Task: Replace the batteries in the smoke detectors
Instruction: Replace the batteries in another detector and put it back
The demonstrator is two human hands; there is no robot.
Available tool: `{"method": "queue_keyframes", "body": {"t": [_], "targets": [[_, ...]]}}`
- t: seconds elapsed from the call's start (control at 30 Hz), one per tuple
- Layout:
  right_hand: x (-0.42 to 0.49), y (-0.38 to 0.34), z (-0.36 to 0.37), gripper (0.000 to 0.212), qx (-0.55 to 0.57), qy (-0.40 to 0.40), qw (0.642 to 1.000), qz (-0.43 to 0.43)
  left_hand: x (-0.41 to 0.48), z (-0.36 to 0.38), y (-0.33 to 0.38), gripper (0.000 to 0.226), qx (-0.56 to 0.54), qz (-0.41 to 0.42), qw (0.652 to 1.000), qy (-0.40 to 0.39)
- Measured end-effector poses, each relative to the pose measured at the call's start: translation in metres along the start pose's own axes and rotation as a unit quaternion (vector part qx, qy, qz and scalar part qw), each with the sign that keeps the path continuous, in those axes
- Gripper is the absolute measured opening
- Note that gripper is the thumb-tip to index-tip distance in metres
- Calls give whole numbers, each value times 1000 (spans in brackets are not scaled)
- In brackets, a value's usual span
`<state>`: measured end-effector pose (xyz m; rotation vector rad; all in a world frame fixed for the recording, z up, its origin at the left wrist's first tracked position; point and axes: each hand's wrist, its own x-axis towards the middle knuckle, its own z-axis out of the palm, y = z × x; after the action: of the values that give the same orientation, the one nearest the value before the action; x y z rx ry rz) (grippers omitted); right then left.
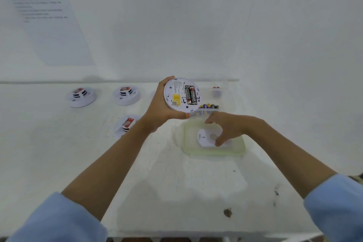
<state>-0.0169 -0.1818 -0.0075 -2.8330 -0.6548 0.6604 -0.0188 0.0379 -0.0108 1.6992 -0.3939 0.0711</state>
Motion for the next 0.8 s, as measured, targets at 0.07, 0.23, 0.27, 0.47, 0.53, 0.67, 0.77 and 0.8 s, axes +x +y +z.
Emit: {"method": "queue_keyframes", "body": {"t": [0.07,0.23,0.27,0.47,0.53,0.67,0.77,0.8], "targets": [[2,-1,-1,86,-24,-8,1000,7,-9,-3,2,105,0,-4,1000,0],[3,-6,2,83,-68,-5,998,17,-24,-13,2,104,2,-4,1000,3],[3,-7,2,81,-67,0,998,16,-25,-15,1,104,2,-4,1000,3],[1,-9,5,70,-38,19,999,22,-29,-16,-6,105,-1,-14,1000,-7],[-3,-9,4,67,-26,25,999,24,-27,-17,-7,105,-4,-11,1000,-10],[-26,-1,-33,65,52,120,991,23,-16,-16,-4,103,-11,-5,1000,-10],[-37,-9,-66,64,117,235,965,-20,-6,-10,-2,104,-12,8,1000,-17],[-36,-16,-72,63,123,252,959,-41,-2,-6,-2,104,-15,12,1000,-25]]}}
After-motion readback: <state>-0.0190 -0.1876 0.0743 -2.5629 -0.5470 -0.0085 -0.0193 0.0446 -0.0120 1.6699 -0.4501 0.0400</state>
